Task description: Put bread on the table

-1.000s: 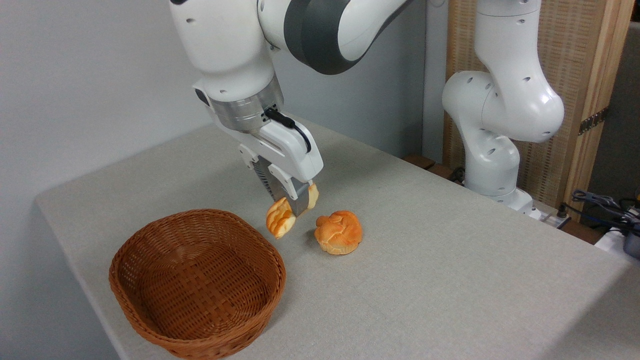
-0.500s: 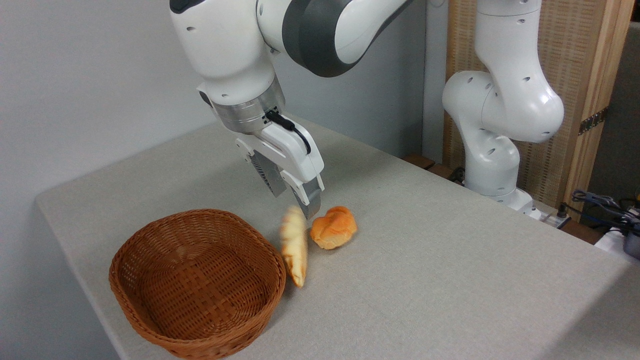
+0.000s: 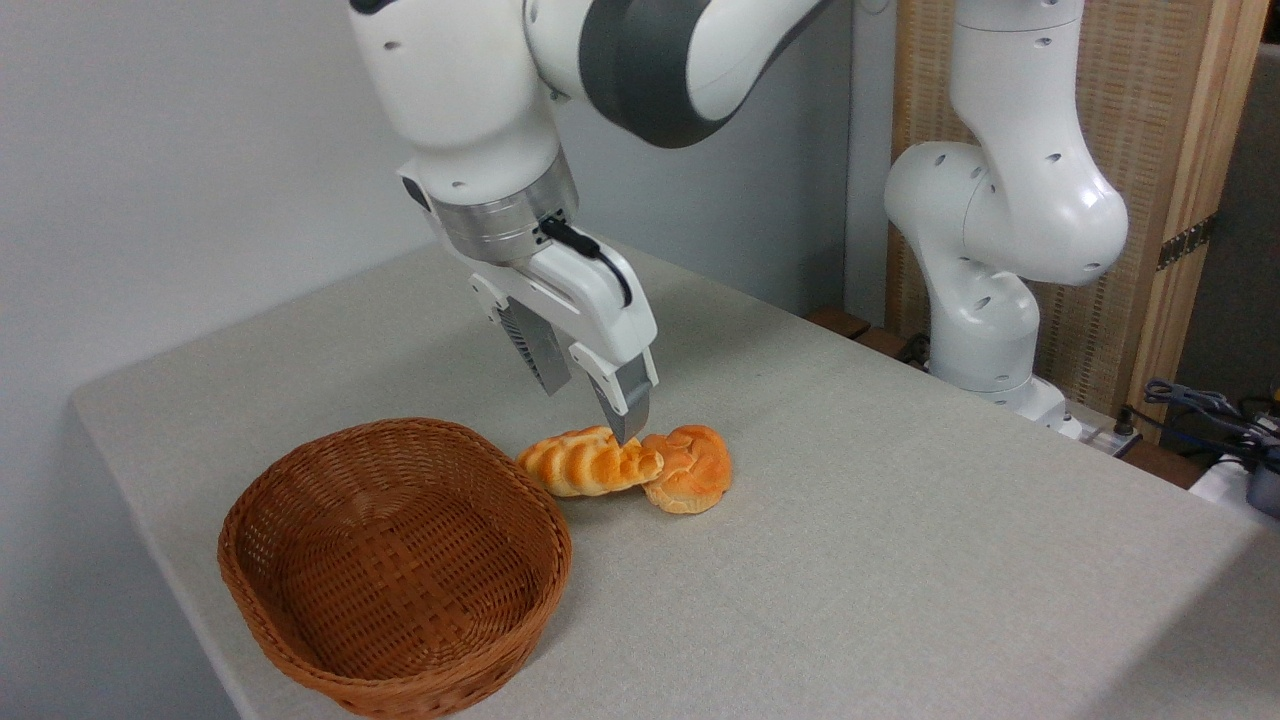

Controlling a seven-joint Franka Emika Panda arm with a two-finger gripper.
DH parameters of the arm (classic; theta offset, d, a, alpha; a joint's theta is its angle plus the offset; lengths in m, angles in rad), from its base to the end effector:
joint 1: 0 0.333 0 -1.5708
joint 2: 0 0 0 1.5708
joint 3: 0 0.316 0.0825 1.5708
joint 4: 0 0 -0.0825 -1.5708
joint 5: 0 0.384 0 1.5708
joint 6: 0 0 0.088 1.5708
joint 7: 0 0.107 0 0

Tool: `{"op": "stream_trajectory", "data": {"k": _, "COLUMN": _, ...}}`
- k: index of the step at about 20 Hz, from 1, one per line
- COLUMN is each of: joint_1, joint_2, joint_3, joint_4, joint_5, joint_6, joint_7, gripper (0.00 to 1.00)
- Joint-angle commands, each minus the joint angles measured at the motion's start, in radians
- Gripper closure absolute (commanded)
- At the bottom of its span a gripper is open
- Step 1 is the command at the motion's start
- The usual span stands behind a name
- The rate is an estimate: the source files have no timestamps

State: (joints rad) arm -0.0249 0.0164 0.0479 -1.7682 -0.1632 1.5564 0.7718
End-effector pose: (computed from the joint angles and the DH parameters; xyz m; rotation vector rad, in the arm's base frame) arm 0.5425 -0.0053 0.5240 2.7044 -1.0370 -0.2146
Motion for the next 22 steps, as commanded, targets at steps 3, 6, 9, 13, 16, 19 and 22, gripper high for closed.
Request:
{"op": "stream_trajectory", "data": {"k": 3, "joint_1": -0.001, "joint_2": -0.05, "joint_3": 0.046, "joint_4": -0.004, "joint_5": -0.002, "joint_6": 0.089, "joint_7": 0.116, "gripper": 0.0}}
{"op": "stream_trajectory", "data": {"k": 6, "joint_1": -0.001, "joint_2": -0.049, "joint_3": 0.046, "joint_4": 0.009, "joint_5": -0.002, "joint_6": 0.142, "joint_7": 0.11, "gripper": 0.0}}
{"op": "stream_trajectory", "data": {"k": 9, "joint_1": -0.001, "joint_2": -0.044, "joint_3": 0.046, "joint_4": 0.013, "joint_5": -0.002, "joint_6": 0.201, "joint_7": 0.115, "gripper": 0.0}}
{"op": "stream_trajectory", "data": {"k": 13, "joint_1": -0.001, "joint_2": -0.038, "joint_3": 0.043, "joint_4": 0.013, "joint_5": 0.022, "joint_6": 0.235, "joint_7": 0.112, "gripper": 0.0}}
{"op": "stream_trajectory", "data": {"k": 16, "joint_1": -0.001, "joint_2": -0.036, "joint_3": 0.041, "joint_4": 0.013, "joint_5": 0.05, "joint_6": 0.241, "joint_7": 0.107, "gripper": 0.0}}
{"op": "stream_trajectory", "data": {"k": 19, "joint_1": -0.004, "joint_2": -0.027, "joint_3": 0.029, "joint_4": 0.015, "joint_5": 0.051, "joint_6": 0.246, "joint_7": 0.098, "gripper": 0.0}}
{"op": "stream_trajectory", "data": {"k": 22, "joint_1": -0.012, "joint_2": -0.027, "joint_3": 0.024, "joint_4": 0.016, "joint_5": 0.07, "joint_6": 0.246, "joint_7": 0.075, "gripper": 0.0}}
